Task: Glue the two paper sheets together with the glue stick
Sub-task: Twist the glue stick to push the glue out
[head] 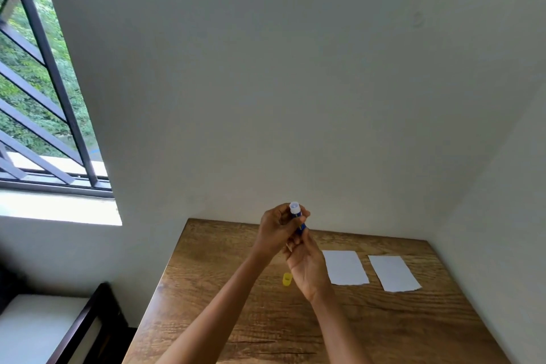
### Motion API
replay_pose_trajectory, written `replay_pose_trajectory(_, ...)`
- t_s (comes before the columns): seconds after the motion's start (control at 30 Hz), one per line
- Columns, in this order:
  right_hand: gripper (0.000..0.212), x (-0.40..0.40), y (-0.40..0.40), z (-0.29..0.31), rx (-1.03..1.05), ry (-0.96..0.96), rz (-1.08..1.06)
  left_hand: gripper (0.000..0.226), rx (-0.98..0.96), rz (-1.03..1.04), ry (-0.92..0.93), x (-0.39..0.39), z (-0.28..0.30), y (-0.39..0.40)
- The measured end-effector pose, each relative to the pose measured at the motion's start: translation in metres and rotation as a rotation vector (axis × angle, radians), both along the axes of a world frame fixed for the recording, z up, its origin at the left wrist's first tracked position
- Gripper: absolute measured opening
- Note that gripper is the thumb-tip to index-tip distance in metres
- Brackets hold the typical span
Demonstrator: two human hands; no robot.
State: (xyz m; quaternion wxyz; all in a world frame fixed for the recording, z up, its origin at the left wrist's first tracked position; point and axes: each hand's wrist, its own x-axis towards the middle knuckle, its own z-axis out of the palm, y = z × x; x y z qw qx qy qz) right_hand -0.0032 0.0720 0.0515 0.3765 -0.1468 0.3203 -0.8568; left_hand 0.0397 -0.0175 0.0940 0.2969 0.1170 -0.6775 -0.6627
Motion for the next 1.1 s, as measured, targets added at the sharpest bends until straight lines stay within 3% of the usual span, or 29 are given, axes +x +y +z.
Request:
replay_pose_trajectory(0.1, 0.031, -0.006, 0.004, -0.001, 0.069, -0.035, -0.015, 0.013, -0.150, -0.053, -0.046, -0.001, 0.002, 0.004)
replay_pose_trajectory(0.2, 0.038, -0.008, 0.005, -0.001, 0.096, -0.057, -0.033, 0.014, -0.152, -0.065, -0.058, -0.003, 0.002, 0.011)
replay_pose_trajectory(0.37, 0.035, -0.009, 0.009, -0.008, -0.053, -0.092, 0.010, 0.021, -0.096, -0.045, -0.049, -0.002, -0.001, 0.014)
replay_pose_trajectory(0.47, 0.031, -0.014, 0.014, -0.014, -0.079, -0.084, 0.026, 0.025, -0.161, -0.064, -0.062, -0.001, -0.001, 0.014)
replay_pose_trajectory(0.6, 0.037, -0.024, 0.013, -0.008, 0.156, -0.009, 0.005, 0.021, -0.308, -0.091, -0.061, -0.004, -0.003, 0.019)
replay_pose_trajectory(0.7, 0.043, -0.028, 0.015, -0.009, 0.229, 0.020, 0.010, 0.017, -0.294, -0.079, -0.034, -0.007, -0.002, 0.019)
replay_pose_trajectory(0.87, 0.028, -0.026, 0.023, -0.019, 0.000, -0.093, 0.045, 0.023, -0.263, -0.107, -0.043, -0.010, -0.003, 0.017)
replay_pose_trajectory(1.03, 0.042, -0.037, 0.033, -0.015, 0.237, -0.015, 0.136, 0.019, -0.305, -0.176, -0.053, -0.011, -0.008, 0.025)
replay_pose_trajectory(1.1, 0.038, -0.038, 0.034, -0.016, 0.199, -0.037, 0.108, 0.024, -0.279, -0.162, -0.052, -0.014, -0.009, 0.025)
